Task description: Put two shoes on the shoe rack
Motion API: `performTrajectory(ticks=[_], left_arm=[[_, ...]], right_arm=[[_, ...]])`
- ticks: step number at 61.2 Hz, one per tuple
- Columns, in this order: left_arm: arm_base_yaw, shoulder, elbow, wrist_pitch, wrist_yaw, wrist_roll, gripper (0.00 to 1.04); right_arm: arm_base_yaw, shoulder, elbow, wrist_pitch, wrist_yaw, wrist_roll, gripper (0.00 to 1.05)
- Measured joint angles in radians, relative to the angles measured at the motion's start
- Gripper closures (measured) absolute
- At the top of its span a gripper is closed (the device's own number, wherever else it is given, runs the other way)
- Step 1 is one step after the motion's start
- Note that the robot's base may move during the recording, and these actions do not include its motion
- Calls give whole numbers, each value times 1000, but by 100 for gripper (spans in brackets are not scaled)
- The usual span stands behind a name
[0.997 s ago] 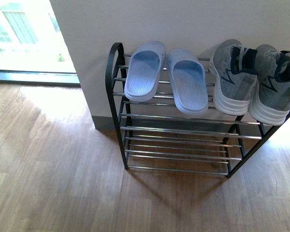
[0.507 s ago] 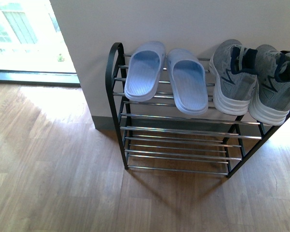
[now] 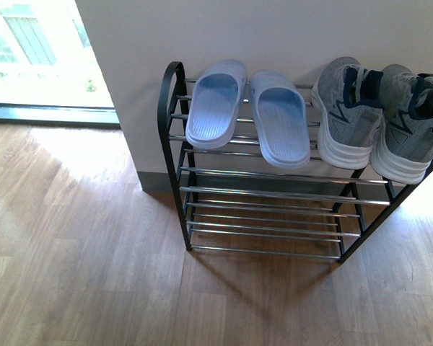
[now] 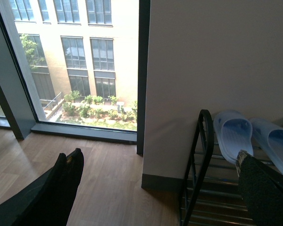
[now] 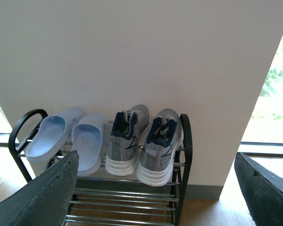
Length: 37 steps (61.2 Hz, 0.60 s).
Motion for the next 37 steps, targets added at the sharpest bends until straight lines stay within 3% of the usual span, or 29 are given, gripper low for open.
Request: performTrajectory(ticks=[37], left_arm=[[0, 0, 0, 0, 0, 0, 9]], right_arm=[[0, 0, 0, 0, -1, 0, 9]])
